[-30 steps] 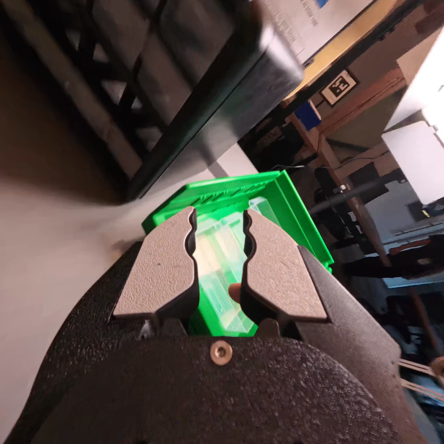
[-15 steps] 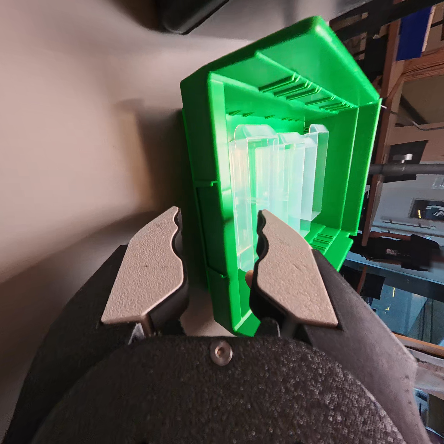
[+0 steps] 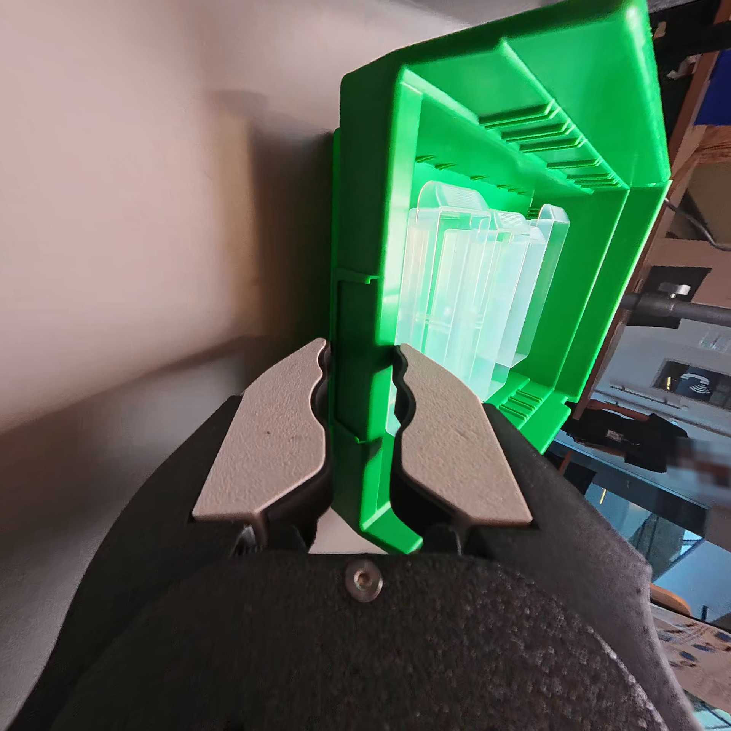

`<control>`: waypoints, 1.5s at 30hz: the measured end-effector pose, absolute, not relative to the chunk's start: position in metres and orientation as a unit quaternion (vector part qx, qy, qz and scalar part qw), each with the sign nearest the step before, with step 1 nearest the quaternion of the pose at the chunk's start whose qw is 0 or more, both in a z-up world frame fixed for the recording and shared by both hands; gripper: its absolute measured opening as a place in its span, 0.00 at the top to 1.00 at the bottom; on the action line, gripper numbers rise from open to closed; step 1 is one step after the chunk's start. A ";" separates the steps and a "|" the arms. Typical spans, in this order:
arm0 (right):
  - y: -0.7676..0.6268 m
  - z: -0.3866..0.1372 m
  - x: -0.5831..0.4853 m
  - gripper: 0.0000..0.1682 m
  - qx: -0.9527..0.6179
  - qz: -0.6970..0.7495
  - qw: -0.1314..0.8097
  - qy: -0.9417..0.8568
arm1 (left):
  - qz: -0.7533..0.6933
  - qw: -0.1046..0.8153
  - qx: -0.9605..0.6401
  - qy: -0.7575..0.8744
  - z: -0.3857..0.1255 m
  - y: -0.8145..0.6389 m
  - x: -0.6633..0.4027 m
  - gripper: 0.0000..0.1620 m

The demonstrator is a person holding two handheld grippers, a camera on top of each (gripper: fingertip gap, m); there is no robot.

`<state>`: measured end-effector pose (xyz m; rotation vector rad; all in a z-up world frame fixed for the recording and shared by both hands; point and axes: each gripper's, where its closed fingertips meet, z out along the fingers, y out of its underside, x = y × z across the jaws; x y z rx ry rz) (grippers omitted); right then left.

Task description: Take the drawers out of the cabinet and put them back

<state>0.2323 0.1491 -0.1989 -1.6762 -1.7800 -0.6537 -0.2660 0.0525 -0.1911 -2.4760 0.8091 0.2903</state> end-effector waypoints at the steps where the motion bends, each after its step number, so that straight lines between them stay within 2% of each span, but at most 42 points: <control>1: 0.147 -0.199 0.232 0.83 -0.632 -0.246 0.296 -0.672 | 0.112 0.231 -0.915 0.310 -0.201 0.051 -0.267 0.51; 4: 0.135 -0.199 0.231 0.83 -0.637 -0.240 0.286 -0.675 | 0.128 0.183 -0.913 0.341 -0.220 0.050 -0.269 0.62; 5: 0.129 -0.199 0.230 0.83 -0.638 -0.236 0.282 -0.676 | 0.137 0.180 -0.908 0.352 -0.223 0.051 -0.269 0.69; 9: 0.098 -0.198 0.225 0.83 -0.644 -0.217 0.267 -0.684 | 0.188 0.201 -0.879 0.390 -0.222 0.060 -0.269 0.81; 14: 0.050 -0.198 0.217 0.84 -0.662 -0.178 0.269 -0.677 | 0.193 0.242 -0.850 0.427 -0.221 0.052 -0.246 0.82; 22: -0.030 -0.192 0.191 0.87 -0.668 -0.091 0.317 -0.667 | 0.192 0.255 -0.810 0.492 -0.221 0.007 -0.201 0.82; 25: -0.047 -0.179 0.191 0.92 -0.673 -0.066 0.355 -0.645 | 0.190 0.253 -0.797 0.514 -0.221 -0.011 -0.189 0.82; 27: -0.061 -0.160 0.191 0.92 -0.680 -0.020 0.398 -0.615 | 0.188 0.254 -0.789 0.527 -0.221 -0.024 -0.183 0.82; 31: -0.056 -0.111 0.229 0.87 -0.713 -0.020 0.523 -0.467 | 0.187 0.268 -0.766 0.554 -0.221 -0.046 -0.176 0.81; 34: -0.045 -0.098 0.279 0.79 -0.753 -0.021 0.581 -0.306 | 0.185 0.294 -0.752 0.560 -0.215 -0.060 -0.171 0.79; 37: -0.042 -0.116 0.295 0.70 -0.783 0.046 0.580 -0.221 | 0.126 0.391 -0.756 0.510 -0.185 -0.071 -0.139 0.78; 40: -0.032 -0.135 0.289 0.66 -0.800 0.094 0.564 -0.182 | -0.019 0.496 -0.752 0.435 -0.153 -0.084 -0.067 0.76; 45: -0.019 -0.152 0.279 0.66 -0.817 0.098 0.549 -0.148 | -0.190 0.514 -0.772 0.322 -0.156 -0.069 0.043 0.63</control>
